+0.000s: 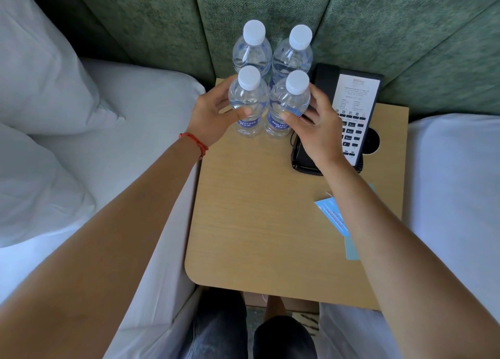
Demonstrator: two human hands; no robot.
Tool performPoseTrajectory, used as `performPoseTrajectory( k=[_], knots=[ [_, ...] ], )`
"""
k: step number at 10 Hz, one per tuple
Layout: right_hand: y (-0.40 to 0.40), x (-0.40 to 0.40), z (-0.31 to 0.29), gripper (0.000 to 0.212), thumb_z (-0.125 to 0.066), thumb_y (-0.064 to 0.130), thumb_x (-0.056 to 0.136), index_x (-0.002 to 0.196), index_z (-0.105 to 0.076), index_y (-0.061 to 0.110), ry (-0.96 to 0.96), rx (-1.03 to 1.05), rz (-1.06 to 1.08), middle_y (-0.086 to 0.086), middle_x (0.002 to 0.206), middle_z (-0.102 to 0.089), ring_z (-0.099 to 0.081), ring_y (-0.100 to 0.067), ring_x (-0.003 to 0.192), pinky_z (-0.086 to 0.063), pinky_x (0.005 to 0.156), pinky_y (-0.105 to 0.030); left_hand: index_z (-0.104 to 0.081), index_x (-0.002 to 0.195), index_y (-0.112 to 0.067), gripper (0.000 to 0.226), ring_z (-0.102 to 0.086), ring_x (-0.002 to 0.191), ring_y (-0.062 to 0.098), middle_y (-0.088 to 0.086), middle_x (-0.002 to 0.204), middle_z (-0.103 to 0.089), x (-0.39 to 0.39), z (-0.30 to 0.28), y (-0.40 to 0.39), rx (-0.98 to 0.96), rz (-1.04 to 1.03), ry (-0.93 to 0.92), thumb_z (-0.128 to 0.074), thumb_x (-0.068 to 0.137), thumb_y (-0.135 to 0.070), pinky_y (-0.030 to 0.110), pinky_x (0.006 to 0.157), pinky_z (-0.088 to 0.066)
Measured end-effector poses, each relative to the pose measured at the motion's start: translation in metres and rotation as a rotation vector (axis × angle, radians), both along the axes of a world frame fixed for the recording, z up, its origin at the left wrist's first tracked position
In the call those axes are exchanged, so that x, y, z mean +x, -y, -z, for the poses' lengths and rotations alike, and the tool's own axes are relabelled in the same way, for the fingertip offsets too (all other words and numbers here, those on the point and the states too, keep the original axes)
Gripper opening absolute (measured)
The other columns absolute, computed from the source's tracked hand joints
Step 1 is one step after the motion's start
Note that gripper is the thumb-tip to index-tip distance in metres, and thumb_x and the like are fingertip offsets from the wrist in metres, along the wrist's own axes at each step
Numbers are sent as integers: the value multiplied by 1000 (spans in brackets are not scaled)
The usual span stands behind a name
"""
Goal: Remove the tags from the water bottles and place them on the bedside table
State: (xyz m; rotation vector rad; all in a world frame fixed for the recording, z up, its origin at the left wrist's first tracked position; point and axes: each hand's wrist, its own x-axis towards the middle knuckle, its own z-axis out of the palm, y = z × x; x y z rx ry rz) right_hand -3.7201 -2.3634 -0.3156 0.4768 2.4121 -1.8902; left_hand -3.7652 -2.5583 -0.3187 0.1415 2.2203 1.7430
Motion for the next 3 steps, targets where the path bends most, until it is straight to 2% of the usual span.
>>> performPoseTrajectory(
  k=[1, 2, 3],
  knots=[
    [-2, 4, 0, 71, -71, 23, 80, 140, -35, 12, 28, 32, -34, -9, 134, -54, -53, -19, 121, -45, 102, -38, -41, 135, -7, 60, -48, 125, 21, 10, 134, -52, 4, -2, 2, -28, -11, 34, -68, 81, -14, 42, 108, -37],
    [-2, 17, -9, 67, -67, 30, 83, 140, -36, 13, 23, 90, -31, -6, 137, -51, -49, -18, 125, -42, 103, -32, -49, 129, -17, 49, -49, 121, 13, -8, 125, -54, 14, -13, 5, -129, -121, 34, -65, 84, -30, 25, 102, -40],
    [-3, 31, -13, 60, -64, 36, 84, 137, -41, 18, -10, 206, -36, 2, 133, -53, -49, -13, 120, -42, 99, -30, -52, 127, -18, 44, -51, 116, 12, -10, 119, -57, 31, -20, 9, -261, -180, -93, -60, 87, -32, 14, 90, -37]
  ],
)
